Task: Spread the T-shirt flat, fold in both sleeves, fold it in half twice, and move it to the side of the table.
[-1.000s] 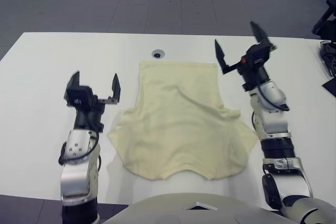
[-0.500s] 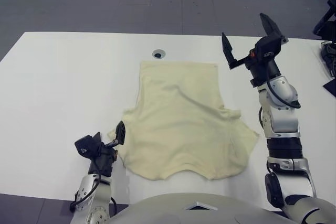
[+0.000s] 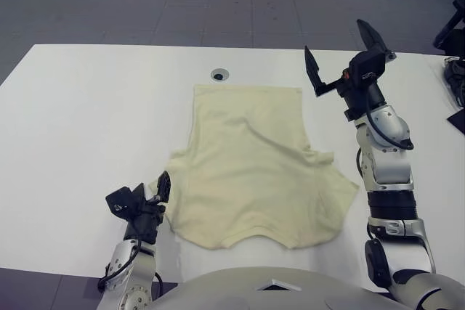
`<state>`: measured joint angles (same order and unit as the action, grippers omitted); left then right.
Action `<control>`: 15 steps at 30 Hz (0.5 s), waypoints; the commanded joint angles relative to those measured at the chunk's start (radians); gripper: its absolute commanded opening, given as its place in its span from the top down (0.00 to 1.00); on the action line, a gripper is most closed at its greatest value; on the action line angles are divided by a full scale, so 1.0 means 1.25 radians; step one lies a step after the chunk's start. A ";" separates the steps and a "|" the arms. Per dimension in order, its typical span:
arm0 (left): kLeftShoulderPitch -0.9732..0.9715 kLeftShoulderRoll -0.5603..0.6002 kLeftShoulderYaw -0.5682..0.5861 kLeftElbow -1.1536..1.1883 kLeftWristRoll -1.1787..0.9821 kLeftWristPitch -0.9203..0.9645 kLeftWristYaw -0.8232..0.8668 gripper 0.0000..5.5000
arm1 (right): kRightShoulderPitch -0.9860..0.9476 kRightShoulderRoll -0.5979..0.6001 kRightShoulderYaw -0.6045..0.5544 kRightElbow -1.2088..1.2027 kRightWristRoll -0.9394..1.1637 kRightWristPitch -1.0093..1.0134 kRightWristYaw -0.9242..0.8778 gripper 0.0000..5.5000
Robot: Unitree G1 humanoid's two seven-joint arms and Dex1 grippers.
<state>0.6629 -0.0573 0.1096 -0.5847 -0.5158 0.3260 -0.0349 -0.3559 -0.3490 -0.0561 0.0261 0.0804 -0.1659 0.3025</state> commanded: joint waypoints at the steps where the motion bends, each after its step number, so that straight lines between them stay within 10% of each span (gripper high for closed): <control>1: 0.008 0.007 -0.017 0.021 -0.004 0.045 0.003 0.46 | -0.013 0.008 0.008 0.006 -0.008 0.002 0.003 0.02; 15: -0.001 0.000 -0.009 0.018 0.005 0.037 0.010 0.88 | 0.003 0.016 0.014 0.002 -0.017 0.008 0.000 0.02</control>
<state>0.6535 -0.0570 0.0968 -0.5772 -0.5140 0.3612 -0.0327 -0.3558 -0.3347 -0.0389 0.0277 0.0628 -0.1652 0.3020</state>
